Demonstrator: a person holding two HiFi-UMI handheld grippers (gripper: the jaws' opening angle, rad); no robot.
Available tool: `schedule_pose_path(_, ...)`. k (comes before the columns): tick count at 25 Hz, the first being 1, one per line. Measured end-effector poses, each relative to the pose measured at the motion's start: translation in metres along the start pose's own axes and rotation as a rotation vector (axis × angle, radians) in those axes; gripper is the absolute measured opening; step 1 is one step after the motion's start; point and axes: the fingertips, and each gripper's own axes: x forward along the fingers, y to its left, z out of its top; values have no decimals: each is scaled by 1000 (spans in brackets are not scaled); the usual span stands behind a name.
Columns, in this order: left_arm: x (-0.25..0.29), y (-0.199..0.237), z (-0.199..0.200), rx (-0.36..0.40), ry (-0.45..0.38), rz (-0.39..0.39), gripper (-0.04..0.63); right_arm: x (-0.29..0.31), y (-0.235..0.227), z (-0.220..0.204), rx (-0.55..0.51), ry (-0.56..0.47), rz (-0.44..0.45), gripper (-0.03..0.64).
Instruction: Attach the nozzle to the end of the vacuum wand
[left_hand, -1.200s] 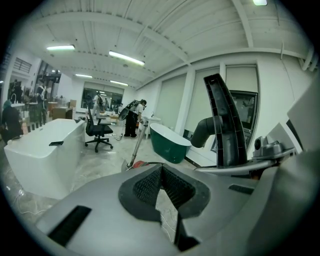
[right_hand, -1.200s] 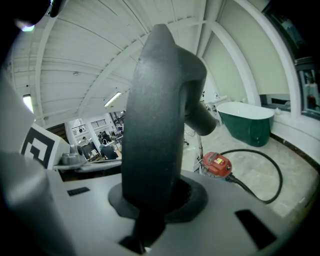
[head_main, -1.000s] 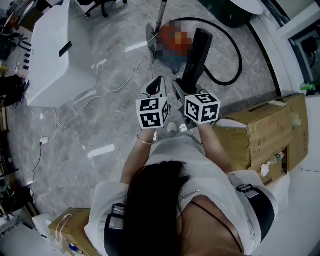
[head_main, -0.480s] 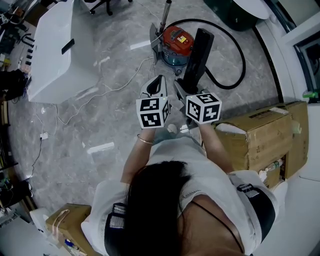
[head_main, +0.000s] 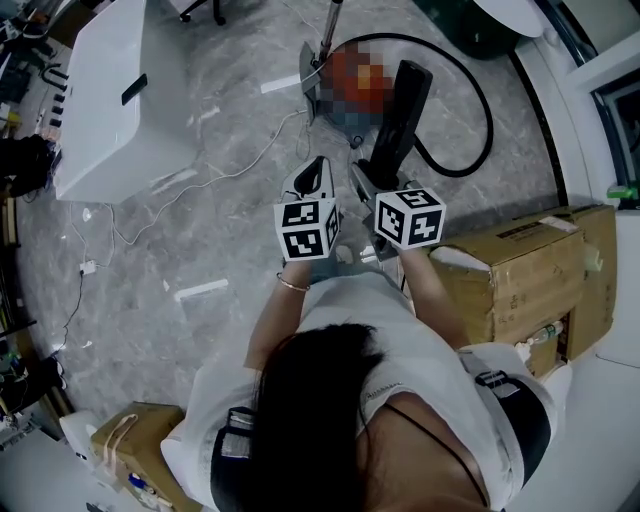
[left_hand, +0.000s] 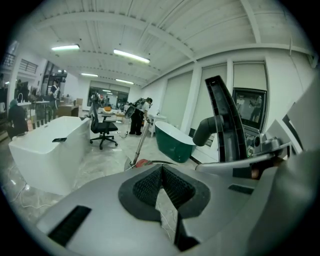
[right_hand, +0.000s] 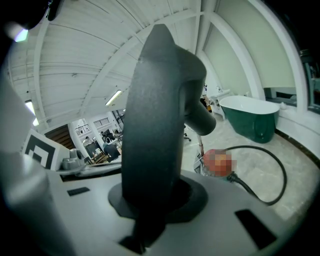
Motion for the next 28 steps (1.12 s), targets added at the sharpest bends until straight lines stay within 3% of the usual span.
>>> schedule_pose_path(16, 44, 4, 13, 28, 46, -17, 3, 24, -35, 18, 31, -2, -48, 63)
schedule_pose_path(28, 90, 36, 53, 45, 36, -39, 3, 74, -45, 58, 47, -21, -67, 63)
